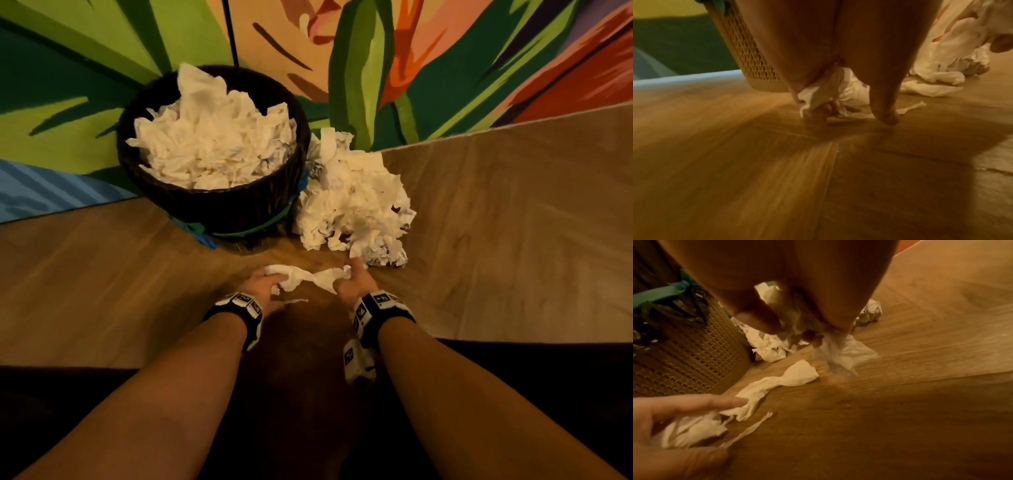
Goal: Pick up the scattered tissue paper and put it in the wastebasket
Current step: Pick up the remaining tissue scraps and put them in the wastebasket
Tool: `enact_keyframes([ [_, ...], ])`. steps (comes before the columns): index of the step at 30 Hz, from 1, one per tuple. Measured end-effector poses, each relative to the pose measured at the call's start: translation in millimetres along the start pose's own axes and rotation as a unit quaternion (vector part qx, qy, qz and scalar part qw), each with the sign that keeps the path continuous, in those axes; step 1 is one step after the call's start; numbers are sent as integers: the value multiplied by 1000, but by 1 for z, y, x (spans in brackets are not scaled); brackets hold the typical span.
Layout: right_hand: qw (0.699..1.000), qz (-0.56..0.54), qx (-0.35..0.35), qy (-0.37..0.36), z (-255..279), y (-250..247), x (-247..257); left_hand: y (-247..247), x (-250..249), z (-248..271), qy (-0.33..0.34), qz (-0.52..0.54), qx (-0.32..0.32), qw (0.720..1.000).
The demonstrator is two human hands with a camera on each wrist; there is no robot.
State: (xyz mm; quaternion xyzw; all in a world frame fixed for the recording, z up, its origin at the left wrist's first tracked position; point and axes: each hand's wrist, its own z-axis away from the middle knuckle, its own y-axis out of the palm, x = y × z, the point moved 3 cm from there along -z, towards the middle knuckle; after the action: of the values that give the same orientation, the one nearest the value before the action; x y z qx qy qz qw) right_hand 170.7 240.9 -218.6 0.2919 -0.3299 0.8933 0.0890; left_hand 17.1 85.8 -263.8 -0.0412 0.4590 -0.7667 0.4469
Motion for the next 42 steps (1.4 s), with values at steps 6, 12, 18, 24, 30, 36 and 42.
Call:
enact_keyframes([
  [6,1000,2,-22,5,-11,-5,-3,5,-6,-1,-16,-13,-13,1000],
  [12,997,-49,-62,2,-16,-15,-3,-14,-1,14,-67,171,-70,980],
  [18,978,-169,-113,-46,1,-30,28,-62,-39,54,22,430,-129,893],
  [24,936,-305,-110,-135,27,-69,100,-148,-126,109,265,290,-210,895],
  [30,872,-399,-116,-260,54,-104,174,-259,-161,138,319,391,-311,806],
  [36,897,-253,-81,-355,70,-98,251,-351,-89,132,164,156,-377,898],
  [42,897,25,-122,-423,60,-85,293,-345,-23,108,112,110,-393,906],
])
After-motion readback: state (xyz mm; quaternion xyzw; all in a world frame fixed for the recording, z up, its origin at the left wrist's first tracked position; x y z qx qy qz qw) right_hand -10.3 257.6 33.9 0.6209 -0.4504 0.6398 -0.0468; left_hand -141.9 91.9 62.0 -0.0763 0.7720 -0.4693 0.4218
